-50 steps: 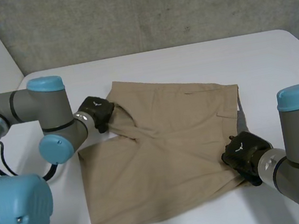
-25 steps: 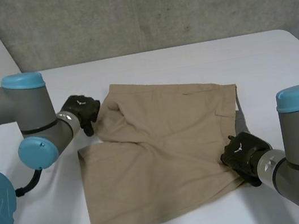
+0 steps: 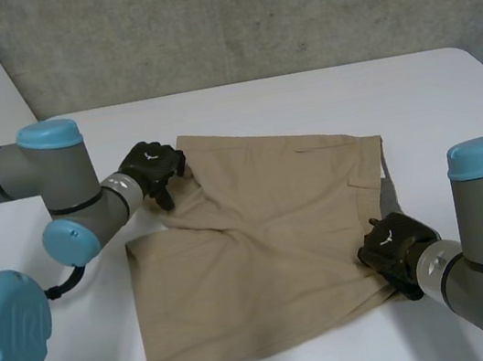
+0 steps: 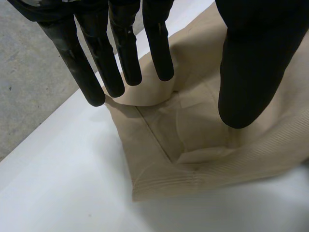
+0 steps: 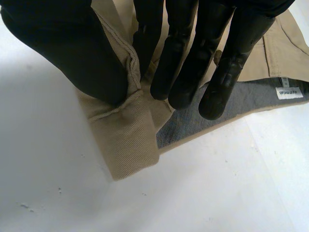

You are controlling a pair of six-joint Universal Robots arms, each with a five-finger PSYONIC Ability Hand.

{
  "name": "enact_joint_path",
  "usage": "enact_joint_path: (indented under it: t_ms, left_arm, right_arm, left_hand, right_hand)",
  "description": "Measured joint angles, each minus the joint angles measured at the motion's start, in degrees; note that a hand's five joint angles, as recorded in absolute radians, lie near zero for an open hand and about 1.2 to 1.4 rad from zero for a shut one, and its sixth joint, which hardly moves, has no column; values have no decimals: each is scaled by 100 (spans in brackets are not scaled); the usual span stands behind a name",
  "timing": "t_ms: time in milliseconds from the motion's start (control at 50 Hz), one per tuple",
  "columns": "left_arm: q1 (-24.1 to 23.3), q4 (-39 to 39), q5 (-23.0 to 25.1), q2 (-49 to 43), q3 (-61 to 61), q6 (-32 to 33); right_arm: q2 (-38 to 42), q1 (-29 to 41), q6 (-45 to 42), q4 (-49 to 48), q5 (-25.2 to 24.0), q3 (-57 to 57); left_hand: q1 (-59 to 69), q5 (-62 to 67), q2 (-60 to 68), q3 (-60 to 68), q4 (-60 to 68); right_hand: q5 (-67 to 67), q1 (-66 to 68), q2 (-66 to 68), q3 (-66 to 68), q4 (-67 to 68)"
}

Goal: Fold the shorts.

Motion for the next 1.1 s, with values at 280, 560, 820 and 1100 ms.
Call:
enact_joint_path:
  t_ms: [280, 560, 820, 1100]
  left_arm:
    - [24, -47, -47, -420, 467, 21]
    - [26, -207, -46, -439, 442, 38]
    - [61, -282, -168, -438, 425, 56]
    - [113, -487, -1087, 197, -453, 6]
  right_arm:
    - [43, -3, 0, -7, 0, -15]
    - [54, -3, 0, -51, 20, -20]
    - [38, -11, 0, -66, 37, -17]
    - [-21, -16, 6, -81, 35, -15]
  left_hand:
    - [144, 233, 194, 150, 199]
    - [1100, 1076, 1088, 1032, 1076]
    - [3041, 3229, 3459, 3387, 3450]
    - [3041, 3229, 3472, 3391, 3465]
  right_hand:
    - [0, 0, 0, 0, 0]
    - [0, 0, 0, 0, 0]
    - [0, 0, 0, 0, 0]
    - [0, 0, 0, 0, 0]
